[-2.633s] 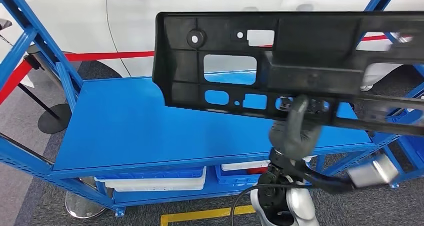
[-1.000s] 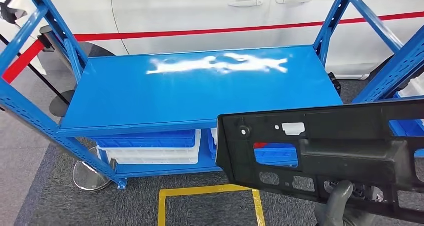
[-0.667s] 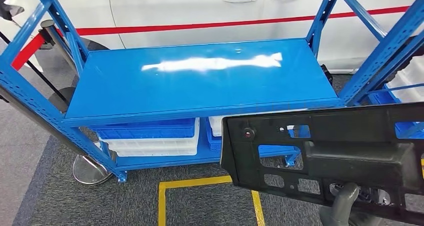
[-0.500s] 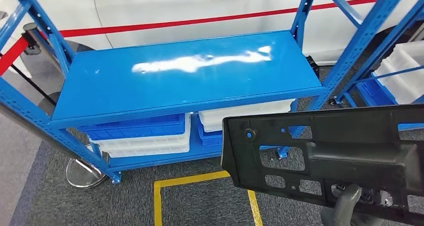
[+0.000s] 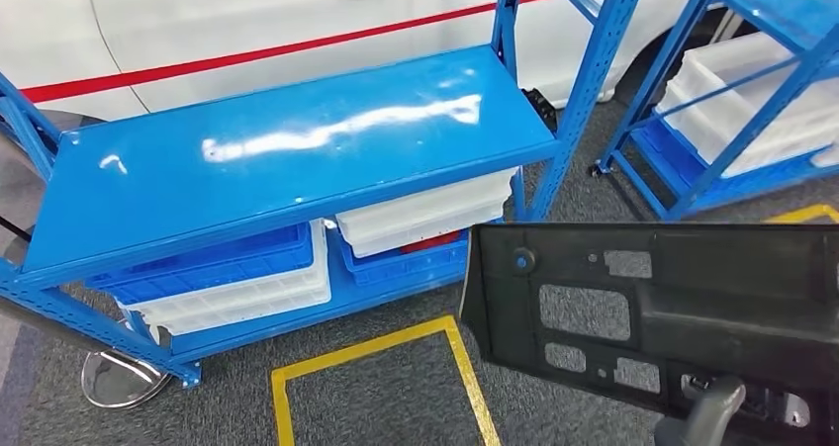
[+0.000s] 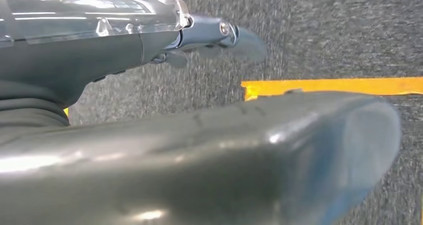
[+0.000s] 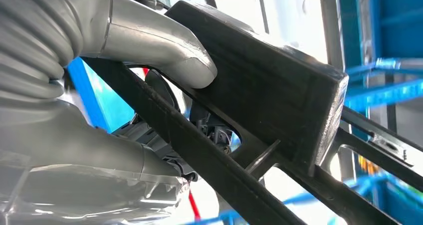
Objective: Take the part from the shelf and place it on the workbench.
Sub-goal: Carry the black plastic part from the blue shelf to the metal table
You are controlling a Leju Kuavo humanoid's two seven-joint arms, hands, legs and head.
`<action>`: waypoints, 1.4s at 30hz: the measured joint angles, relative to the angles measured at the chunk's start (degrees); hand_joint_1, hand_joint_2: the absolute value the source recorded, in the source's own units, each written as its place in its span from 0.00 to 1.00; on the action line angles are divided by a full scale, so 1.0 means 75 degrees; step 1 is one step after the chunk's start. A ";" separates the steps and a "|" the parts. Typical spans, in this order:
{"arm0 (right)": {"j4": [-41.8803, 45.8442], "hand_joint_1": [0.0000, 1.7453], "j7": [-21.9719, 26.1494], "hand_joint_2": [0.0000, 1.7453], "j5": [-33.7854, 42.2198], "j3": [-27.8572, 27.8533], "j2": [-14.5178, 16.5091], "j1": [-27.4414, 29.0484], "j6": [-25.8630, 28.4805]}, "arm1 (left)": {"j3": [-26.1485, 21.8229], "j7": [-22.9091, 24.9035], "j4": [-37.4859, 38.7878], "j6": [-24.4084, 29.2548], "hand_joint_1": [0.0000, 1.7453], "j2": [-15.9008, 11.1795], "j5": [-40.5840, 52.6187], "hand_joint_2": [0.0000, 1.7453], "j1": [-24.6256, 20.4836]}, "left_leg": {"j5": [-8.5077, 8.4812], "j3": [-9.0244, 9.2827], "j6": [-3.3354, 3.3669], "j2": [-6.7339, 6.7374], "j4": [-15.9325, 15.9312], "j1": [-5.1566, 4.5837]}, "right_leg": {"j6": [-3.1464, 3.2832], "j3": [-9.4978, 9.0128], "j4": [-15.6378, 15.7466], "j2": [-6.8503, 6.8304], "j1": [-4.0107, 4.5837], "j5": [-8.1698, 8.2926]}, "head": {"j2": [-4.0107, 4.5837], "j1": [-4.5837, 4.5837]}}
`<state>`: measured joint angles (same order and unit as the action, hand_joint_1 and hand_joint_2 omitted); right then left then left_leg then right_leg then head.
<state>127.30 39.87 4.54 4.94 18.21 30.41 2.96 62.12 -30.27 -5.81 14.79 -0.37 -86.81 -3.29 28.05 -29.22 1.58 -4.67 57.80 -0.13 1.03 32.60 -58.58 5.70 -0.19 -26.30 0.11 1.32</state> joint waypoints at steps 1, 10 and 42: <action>0.0044 1.00 0.0000 1.00 -0.0021 -0.0051 0.0036 0.0007 0.0139 | 0.0017 -0.0001 0.0004 -0.0001 0.00 0.0015 -0.0013 0.00 -0.0009 | -0.0035 0.0021 -0.0021 0.0056 -0.0075 -0.0015 | -0.0058 0.0025 0.0018 0.0095 -0.0027 0.0039 | 0.0000 0.0004; 0.0455 1.00 0.0014 1.00 0.0066 -0.0455 0.0137 0.0074 0.1098 | 0.0255 0.0016 0.0013 -0.0014 0.00 0.0038 -0.0042 0.00 -0.0020 | -0.0186 0.0055 -0.0035 0.1053 -0.0349 0.0069 | -0.0424 0.0913 -0.1750 -0.0758 -0.0133 -0.0682 | 0.0000 -0.0087; 0.0739 1.00 0.0014 1.00 -0.0389 -0.0912 0.0215 0.0124 0.1627 | 0.0774 -0.0137 0.0111 -0.0156 0.00 -0.0046 -0.0077 0.00 -0.0106 | -0.0059 0.0082 -0.0081 0.1214 -0.0255 0.0062 | -0.0373 0.0641 -0.1197 -0.0925 -0.0171 -0.0349 | 0.0000 -0.0157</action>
<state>132.84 39.98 1.62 -1.90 19.82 31.34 15.16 67.93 -31.29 -4.98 13.62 -0.71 -87.38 -4.09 27.61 -28.61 0.98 4.44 55.89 0.34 -1.77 37.41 -67.56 -1.24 -1.47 -28.91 0.11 0.15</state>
